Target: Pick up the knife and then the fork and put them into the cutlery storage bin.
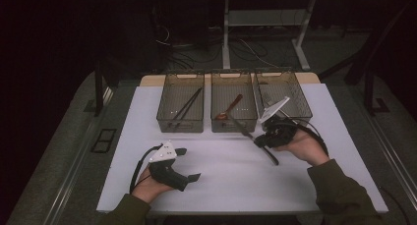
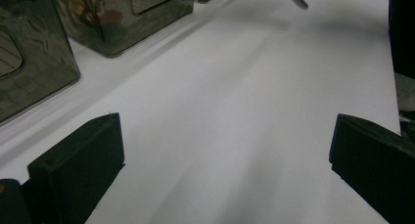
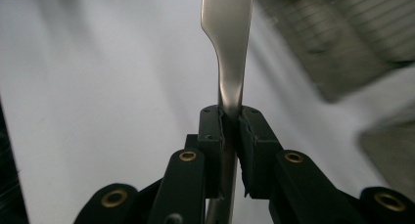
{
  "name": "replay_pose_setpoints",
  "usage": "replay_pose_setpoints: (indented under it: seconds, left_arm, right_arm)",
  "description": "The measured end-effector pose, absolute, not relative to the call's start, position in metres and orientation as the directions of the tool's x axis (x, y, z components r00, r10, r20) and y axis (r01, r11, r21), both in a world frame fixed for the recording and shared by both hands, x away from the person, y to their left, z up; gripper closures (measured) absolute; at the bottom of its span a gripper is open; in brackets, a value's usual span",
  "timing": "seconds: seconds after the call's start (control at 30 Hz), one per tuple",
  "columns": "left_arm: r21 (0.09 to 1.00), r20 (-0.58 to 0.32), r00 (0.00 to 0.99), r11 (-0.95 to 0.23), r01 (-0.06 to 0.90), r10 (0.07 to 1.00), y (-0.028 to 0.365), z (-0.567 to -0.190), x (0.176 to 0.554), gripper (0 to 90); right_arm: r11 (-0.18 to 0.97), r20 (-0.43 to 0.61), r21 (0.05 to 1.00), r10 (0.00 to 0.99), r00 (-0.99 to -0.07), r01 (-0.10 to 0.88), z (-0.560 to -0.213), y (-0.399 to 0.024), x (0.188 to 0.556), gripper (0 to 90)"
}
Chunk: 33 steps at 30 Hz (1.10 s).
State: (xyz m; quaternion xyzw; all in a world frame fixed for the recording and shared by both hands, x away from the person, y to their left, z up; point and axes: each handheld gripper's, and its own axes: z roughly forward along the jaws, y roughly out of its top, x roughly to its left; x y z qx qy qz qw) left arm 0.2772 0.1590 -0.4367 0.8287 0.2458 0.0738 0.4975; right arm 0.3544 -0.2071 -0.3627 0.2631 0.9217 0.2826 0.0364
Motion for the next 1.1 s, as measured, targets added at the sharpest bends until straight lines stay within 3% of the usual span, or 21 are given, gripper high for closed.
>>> replay_pose_setpoints:
  seconds: [0.27,0.67,0.93,1.1]
  left_arm:
    - [0.864,-0.116,0.871,-0.385,0.325,0.477,0.159,-0.437,0.276,0.0]
    - [0.861,-0.123,0.87,-0.385,0.334,0.478,0.159,-0.438,0.277,0.0]
    - [0.86,-0.121,0.872,-0.388,0.331,0.475,0.16,-0.437,0.276,0.0]
    - [0.861,-0.121,0.871,-0.387,0.331,0.477,0.161,-0.437,0.275,0.0]
  right_arm:
    - [0.572,0.03,0.642,0.646,-0.763,0.51,-0.324,-0.249,0.379,79.7]
    - [0.485,-0.031,0.675,0.772,-0.635,0.556,-0.301,-0.285,0.439,79.6]
    - [0.427,-0.043,0.669,0.839,-0.542,0.608,-0.321,-0.297,0.473,79.6]
    - [0.429,-0.021,0.62,0.846,-0.532,0.657,-0.347,-0.304,0.482,79.5]
